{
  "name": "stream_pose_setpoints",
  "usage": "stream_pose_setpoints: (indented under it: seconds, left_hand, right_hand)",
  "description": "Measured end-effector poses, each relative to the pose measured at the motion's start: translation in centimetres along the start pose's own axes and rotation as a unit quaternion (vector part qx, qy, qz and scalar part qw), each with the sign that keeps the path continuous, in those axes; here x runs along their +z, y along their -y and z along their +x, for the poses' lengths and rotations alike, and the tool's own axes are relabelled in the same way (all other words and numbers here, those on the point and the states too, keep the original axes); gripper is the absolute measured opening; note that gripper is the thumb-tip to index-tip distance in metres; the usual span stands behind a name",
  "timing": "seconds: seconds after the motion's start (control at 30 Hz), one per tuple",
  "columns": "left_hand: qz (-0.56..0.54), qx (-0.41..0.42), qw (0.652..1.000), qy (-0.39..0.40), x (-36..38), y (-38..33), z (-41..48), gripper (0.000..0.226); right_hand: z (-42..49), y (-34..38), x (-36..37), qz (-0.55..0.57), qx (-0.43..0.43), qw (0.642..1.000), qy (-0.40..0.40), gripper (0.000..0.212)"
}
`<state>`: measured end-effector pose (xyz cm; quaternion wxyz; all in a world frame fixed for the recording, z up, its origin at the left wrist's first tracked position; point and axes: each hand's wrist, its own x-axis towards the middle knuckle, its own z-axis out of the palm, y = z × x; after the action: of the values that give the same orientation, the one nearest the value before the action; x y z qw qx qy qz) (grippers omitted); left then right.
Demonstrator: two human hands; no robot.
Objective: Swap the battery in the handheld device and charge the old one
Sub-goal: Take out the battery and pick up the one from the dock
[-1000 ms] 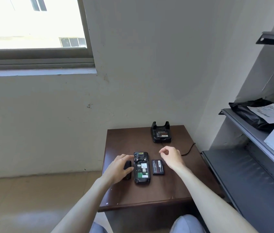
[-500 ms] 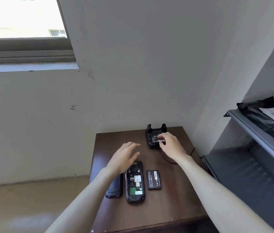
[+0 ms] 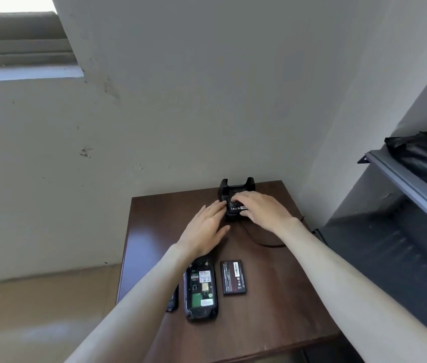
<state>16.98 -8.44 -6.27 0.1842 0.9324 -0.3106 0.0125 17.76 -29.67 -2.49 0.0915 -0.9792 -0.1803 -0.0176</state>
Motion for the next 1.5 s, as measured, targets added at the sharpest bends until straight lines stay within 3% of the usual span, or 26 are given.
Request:
stream_pose_setpoints:
  seconds: [0.33,0.53,0.83,0.97,1.2,1.3,1.4,1.5]
  left_hand:
    - [0.057,0.020,0.997,-0.037,0.2,0.3,0.4,0.053]
    - [0.110,0.022,0.992,-0.049,0.0,0.2,0.1,0.055]
    - [0.116,0.021,0.992,-0.051,-1.1,-0.5,0.3,0.040]
    - [0.118,-0.004,0.992,-0.045,-2.1,-0.3,-0.4,0.044]
    - [0.064,-0.087,0.990,-0.093,-5.4,-1.5,-2.5,0.075]
    - [-0.030,-0.090,0.992,-0.079,-6.5,-2.2,-3.6,0.082]
    - [-0.182,-0.104,0.977,-0.037,-7.8,-3.1,-5.6,0.074]
    - [-0.254,-0.119,0.959,-0.047,-8.5,-3.6,-8.1,0.060]
  right_hand:
    - [0.1,-0.8,0.3,-0.113,-0.109,0.987,-0.034,0.026]
    - [-0.3,-0.8,0.3,-0.079,-0.108,0.989,-0.059,0.024]
    - [-0.2,-0.1,0.1,-0.071,-0.112,0.987,-0.088,0.022]
    - [-0.6,0.8,-0.6,-0.049,-0.106,0.988,-0.099,0.023]
    - [-2.9,4.2,-2.9,-0.016,-0.111,0.988,-0.103,0.028]
    - [-4.2,6.0,-3.5,-0.002,-0.124,0.988,-0.096,0.028]
    - [-6.1,8.0,-4.2,0.003,-0.137,0.987,-0.087,0.027]
    - [-8.1,9.8,-5.0,0.017,-0.145,0.986,-0.078,0.027]
